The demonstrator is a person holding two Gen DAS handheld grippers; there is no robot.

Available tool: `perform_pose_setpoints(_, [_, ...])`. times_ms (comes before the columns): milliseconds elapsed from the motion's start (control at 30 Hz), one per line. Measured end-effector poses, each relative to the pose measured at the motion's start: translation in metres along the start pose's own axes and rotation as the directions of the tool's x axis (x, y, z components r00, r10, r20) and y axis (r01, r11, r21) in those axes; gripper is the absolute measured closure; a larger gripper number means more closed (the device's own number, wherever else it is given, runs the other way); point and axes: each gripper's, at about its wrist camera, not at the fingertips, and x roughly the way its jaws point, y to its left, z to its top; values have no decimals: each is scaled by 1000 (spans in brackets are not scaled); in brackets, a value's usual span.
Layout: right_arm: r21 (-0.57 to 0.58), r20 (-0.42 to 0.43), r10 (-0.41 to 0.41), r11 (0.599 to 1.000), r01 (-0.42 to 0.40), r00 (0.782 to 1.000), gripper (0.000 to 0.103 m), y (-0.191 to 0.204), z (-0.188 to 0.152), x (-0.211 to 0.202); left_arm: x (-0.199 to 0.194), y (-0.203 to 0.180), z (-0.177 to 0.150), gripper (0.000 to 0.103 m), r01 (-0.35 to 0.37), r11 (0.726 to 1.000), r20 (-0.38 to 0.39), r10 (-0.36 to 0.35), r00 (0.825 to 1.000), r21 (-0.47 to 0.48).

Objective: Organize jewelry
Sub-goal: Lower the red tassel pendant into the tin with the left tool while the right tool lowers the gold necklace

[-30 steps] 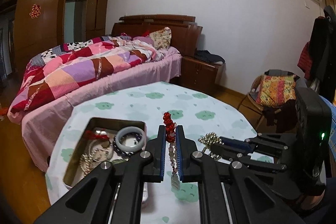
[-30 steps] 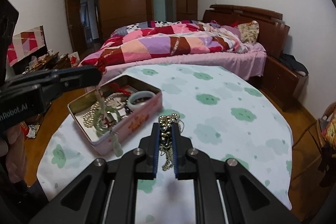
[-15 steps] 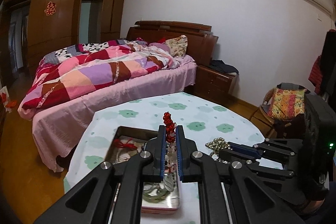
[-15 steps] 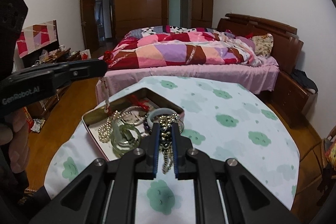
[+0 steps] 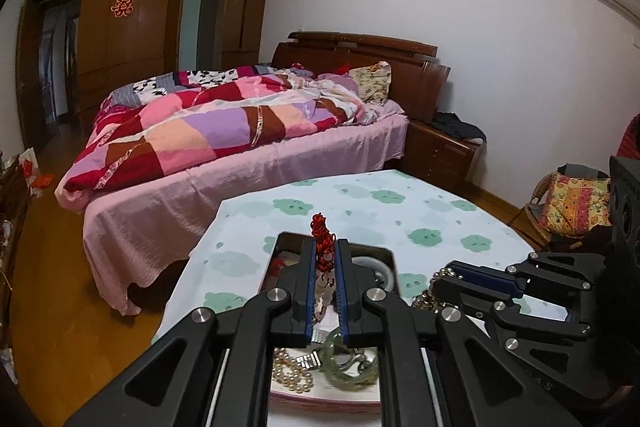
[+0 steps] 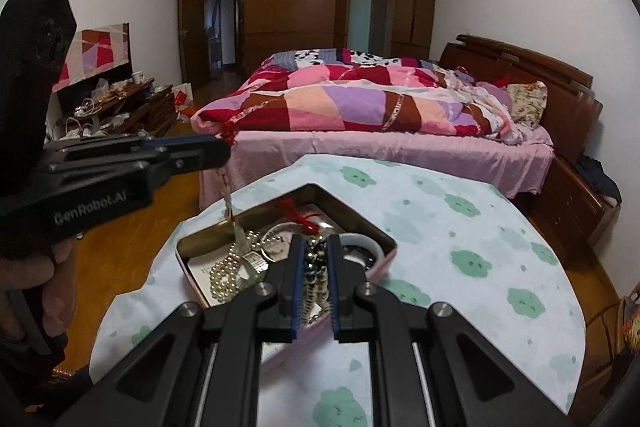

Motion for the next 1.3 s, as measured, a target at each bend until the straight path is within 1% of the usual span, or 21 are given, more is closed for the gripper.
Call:
perform_pose_setpoints(400, [-39,-43,9,999,-10,999,91,18,3,30,19,13,-12,95,-27,999,-50,26,998,-21])
perform_pose_setpoints(933, [-28,-98,5,1000,-7,995,91,19,-7,53,40,24,-28,95,-51,998,-111,47,993,-34])
perform_pose_setpoints(1300, [12,-138,-2,1000,4,990,91,9,-21,64,57,26,-43,95,-59,998,-167,54,985,-25])
